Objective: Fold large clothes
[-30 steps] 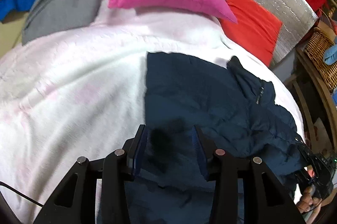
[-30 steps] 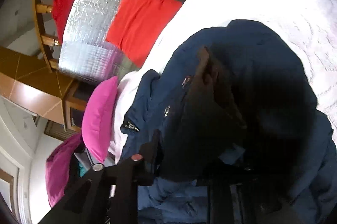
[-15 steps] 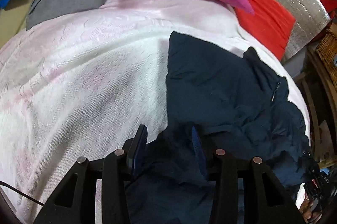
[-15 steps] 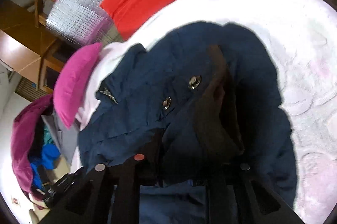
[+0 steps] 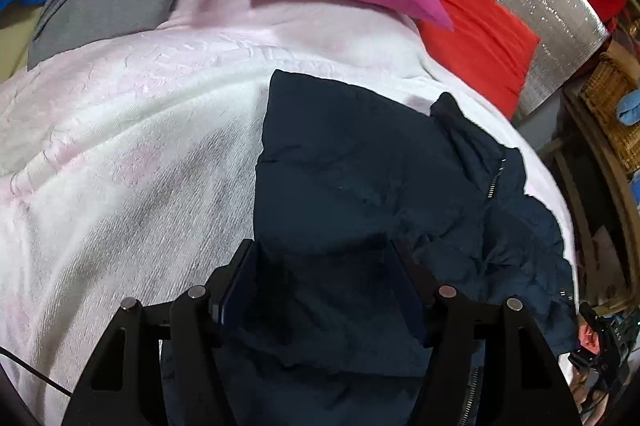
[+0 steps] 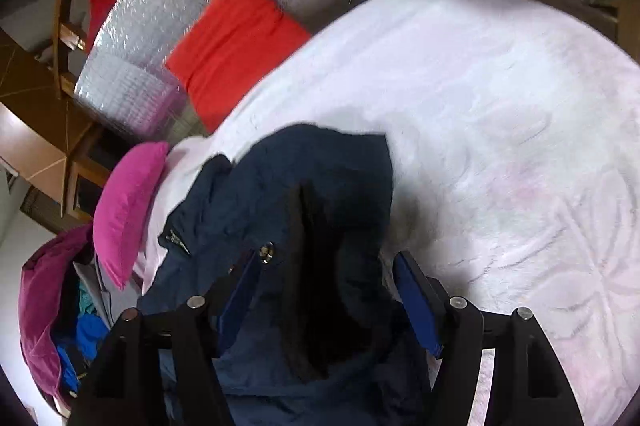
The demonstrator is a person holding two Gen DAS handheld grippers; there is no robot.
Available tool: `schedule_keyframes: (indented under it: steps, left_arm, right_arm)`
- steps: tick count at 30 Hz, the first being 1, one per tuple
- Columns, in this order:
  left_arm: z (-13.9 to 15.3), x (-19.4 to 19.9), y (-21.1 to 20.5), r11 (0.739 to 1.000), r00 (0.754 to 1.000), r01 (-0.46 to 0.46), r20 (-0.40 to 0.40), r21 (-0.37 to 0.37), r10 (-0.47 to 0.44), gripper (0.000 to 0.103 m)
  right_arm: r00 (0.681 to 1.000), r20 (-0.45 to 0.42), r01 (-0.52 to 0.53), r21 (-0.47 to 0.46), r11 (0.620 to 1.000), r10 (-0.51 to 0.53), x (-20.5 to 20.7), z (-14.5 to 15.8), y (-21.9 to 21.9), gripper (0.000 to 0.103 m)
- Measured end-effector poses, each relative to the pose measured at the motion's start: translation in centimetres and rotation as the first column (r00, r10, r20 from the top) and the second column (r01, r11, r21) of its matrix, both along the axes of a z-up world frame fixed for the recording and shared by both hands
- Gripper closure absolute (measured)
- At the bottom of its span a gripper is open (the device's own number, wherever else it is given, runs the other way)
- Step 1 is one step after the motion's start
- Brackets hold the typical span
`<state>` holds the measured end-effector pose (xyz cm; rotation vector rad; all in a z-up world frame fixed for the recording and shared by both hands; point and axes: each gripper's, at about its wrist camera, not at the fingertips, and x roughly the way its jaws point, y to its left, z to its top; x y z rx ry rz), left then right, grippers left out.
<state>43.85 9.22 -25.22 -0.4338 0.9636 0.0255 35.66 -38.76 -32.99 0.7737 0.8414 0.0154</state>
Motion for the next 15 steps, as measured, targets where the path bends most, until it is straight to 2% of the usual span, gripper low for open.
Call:
schedule_keyframes:
  steps: [2, 5, 7, 8, 10, 11, 13, 15]
  left_arm:
    - [-0.4, 0.3, -0.1, 1.000, 1.000, 0.000, -0.019, 0.010, 0.000, 0.037]
    - [-1.3, 0.6, 0.3, 1.000, 0.999, -0.010, -0.044, -0.026, 0.009, 0.037]
    - [-1.4, 0.7, 0.5, 0.999, 0.999, -0.019, -0.043, -0.028, 0.018, 0.050]
    - [-1.3, 0.6, 0.5, 1.000, 0.999, -0.023, -0.039, -0.021, 0.022, 0.053]
    - [-1.1, 0.3, 0.7, 0.999, 0.999, -0.034, -0.023, -0.014, 0.034, 0.071]
    - [-1.0, 0.2, 1.0, 0.999, 0.999, -0.044, -0.016, -0.010, 0.043, 0.075]
    - [-0.6, -0.3, 1.6, 0.998, 0.998, -0.063, 0.006, -0.028, 0.063, 0.082]
    - [0.2, -0.8, 1.9, 0.997, 0.997, -0.066, 0.036, -0.029, 0.067, 0.084]
  right_arm:
    - [0.999, -0.032, -0.017, 0.013, 1.000, 0.017, 0.7, -1.1, 0.3, 0.027]
    - [0.998, -0.049, -0.035, -0.002, 0.999, 0.035, 1.0, -2.4, 0.9, 0.026]
    - [0.997, -0.034, -0.064, -0.034, 0.997, 0.063, 1.3, -2.3, 2.0, 0.038]
    - [0.997, -0.036, -0.073, -0.064, 0.995, 0.071, 1.3, -2.1, 2.3, 0.050]
    - [0.996, -0.035, -0.084, -0.138, 0.987, 0.080, 1.2, -1.5, 3.2, 0.061]
    - [0.996, -0.030, -0.085, -0.153, 0.985, 0.081, 1.2, -1.3, 3.5, 0.068]
    - [0.997, 0.004, -0.072, -0.205, 0.976, 0.075, 0.8, -0.1, 4.2, 0.073]
    - [0.996, 0.045, -0.059, -0.233, 0.971, 0.071, 0.4, 0.9, 4.6, 0.076]
